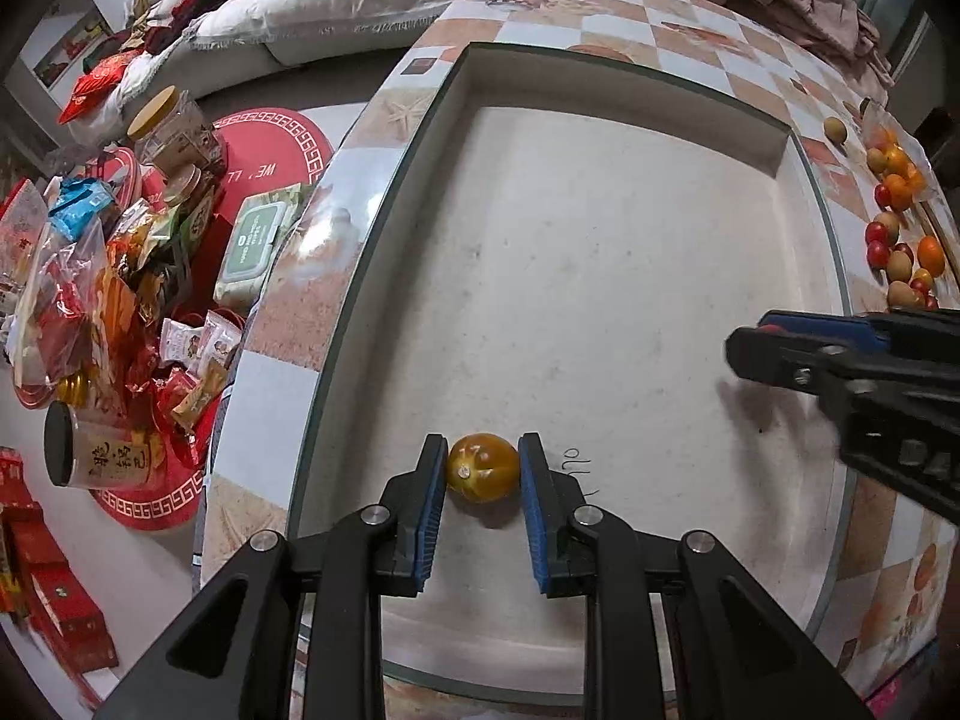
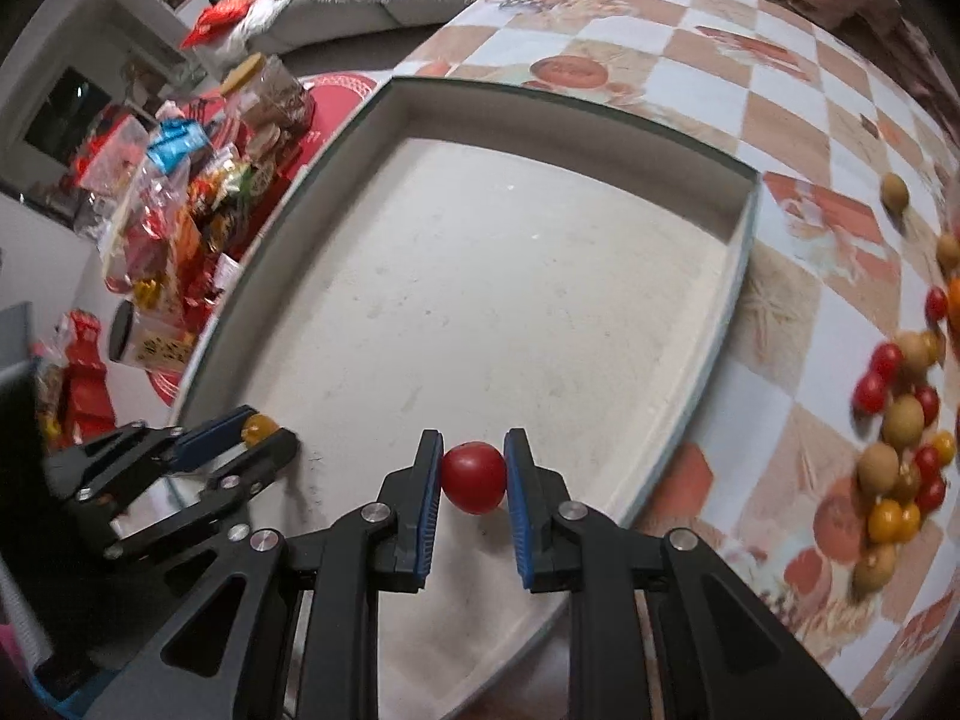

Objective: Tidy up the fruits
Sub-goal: 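Carry the red tomato with the right gripper while the left gripper carries a yellow tomato, then open both grippers to drop the tomatoes into the white tray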

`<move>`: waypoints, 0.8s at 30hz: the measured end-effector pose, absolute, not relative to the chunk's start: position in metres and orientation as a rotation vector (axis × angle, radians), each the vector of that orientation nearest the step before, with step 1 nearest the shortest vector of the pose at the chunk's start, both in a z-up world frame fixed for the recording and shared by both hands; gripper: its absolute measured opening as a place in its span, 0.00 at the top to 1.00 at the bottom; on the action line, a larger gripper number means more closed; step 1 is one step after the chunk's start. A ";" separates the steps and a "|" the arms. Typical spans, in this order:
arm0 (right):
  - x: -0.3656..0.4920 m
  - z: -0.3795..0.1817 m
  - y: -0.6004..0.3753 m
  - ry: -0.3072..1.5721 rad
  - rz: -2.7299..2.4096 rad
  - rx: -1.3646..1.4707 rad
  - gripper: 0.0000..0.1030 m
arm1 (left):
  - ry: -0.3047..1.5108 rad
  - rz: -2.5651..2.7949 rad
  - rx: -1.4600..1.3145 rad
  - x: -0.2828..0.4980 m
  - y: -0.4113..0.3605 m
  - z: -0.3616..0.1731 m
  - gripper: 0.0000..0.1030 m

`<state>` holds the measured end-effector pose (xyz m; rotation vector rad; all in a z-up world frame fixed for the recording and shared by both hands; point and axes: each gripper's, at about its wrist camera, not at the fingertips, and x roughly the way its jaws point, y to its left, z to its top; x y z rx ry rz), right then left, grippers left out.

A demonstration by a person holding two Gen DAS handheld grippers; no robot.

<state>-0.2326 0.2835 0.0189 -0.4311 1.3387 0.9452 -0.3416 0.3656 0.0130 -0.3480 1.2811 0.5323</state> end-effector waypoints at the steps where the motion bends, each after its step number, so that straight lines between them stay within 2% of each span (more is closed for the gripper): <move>1: -0.233 0.015 0.285 1.337 0.940 -0.452 0.77 | 1.283 0.532 -0.348 -0.341 0.365 0.014 0.72; 3: -0.234 0.010 0.287 1.337 0.934 -0.476 0.77 | 1.278 0.532 -0.354 -0.342 0.364 0.017 0.24; 4: -0.236 0.011 0.286 1.323 0.938 -0.483 0.77 | 1.251 0.553 -0.334 -0.344 0.363 0.021 0.22; 6: -0.238 0.011 0.288 1.313 0.946 -0.503 0.75 | 1.229 0.546 -0.302 -0.344 0.360 0.026 0.22; 9: -0.236 0.012 0.289 1.332 0.962 -0.492 0.68 | 1.257 0.536 -0.313 -0.342 0.360 0.023 0.21; 11: -0.233 0.013 0.289 1.344 0.963 -0.476 0.44 | 1.261 0.535 -0.326 -0.343 0.361 0.024 0.22; 14: -0.230 0.025 0.284 1.321 0.969 -0.414 0.21 | 1.268 0.536 -0.330 -0.344 0.361 0.026 0.21; 24: -0.210 0.073 0.225 1.221 0.891 -0.282 0.21 | 1.266 0.464 -0.273 -0.318 0.329 0.051 0.21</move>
